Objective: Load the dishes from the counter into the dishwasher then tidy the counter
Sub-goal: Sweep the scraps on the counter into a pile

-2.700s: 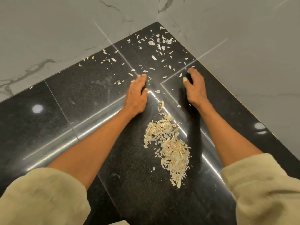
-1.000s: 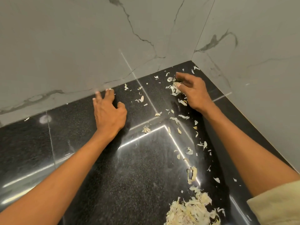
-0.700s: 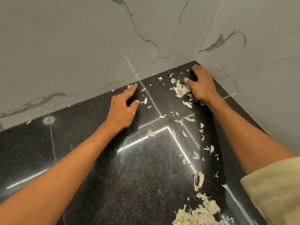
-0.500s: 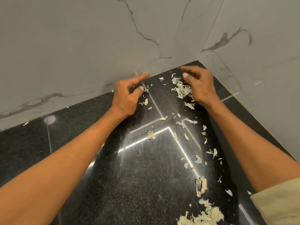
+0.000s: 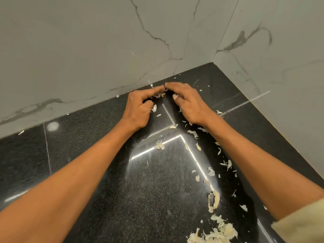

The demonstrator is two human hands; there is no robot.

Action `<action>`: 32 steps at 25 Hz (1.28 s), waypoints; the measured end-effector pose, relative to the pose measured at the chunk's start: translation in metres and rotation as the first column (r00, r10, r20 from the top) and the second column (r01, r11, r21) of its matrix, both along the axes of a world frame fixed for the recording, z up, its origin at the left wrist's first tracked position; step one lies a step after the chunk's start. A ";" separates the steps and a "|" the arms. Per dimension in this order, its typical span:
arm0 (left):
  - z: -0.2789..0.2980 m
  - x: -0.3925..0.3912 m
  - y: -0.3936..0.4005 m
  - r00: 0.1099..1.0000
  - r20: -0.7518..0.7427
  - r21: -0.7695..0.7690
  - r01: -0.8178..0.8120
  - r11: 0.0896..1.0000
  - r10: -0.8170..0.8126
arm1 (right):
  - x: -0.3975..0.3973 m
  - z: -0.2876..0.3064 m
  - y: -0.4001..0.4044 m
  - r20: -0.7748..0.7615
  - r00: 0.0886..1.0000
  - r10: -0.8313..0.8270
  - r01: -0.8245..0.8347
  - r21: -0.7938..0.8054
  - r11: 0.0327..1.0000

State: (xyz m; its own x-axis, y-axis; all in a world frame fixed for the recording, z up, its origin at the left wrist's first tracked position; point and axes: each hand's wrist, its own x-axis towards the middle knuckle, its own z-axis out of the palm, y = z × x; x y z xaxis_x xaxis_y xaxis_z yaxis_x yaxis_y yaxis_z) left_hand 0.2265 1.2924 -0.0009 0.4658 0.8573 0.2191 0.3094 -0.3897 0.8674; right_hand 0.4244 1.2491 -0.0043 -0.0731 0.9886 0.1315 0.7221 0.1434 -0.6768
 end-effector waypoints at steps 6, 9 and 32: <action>-0.002 -0.005 0.010 0.975 0.097 -0.145 -0.183 0.972 0.198 | 0.004 0.012 0.015 -0.042 0.963 -0.268 0.267 -0.026 0.963; -0.002 -0.001 0.011 0.993 -0.117 -0.057 -0.027 0.998 0.020 | -0.023 0.013 0.013 0.072 0.991 -0.111 0.116 -0.072 0.991; 0.000 -0.003 0.006 0.972 -0.225 -0.077 0.049 0.996 -0.065 | 0.067 0.022 -0.024 0.021 0.884 -0.468 0.467 -0.114 0.877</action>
